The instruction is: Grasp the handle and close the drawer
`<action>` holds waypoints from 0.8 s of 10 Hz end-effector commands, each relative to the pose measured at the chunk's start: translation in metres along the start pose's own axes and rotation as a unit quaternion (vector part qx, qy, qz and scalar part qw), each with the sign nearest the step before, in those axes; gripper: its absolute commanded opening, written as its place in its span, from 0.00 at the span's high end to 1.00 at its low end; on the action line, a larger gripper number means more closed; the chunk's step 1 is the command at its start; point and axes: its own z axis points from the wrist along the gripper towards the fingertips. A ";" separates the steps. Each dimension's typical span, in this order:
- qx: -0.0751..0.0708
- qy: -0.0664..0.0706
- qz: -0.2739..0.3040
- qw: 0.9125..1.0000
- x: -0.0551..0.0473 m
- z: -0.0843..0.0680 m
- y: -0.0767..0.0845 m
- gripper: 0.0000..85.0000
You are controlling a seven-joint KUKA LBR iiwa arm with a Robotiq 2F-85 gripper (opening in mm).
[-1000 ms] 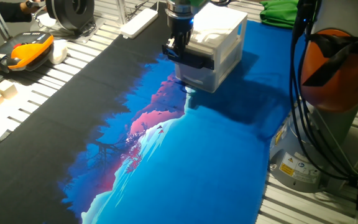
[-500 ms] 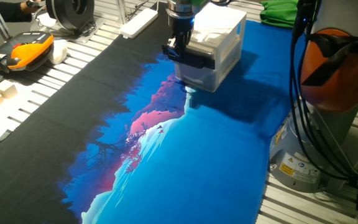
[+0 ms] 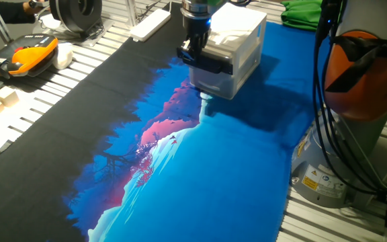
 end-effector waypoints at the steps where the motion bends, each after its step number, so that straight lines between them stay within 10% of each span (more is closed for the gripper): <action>1: 0.000 0.001 -0.005 1.000 0.000 -0.001 -0.001 1.00; 8: -0.008 0.002 -0.032 0.999 0.002 0.002 -0.003 1.00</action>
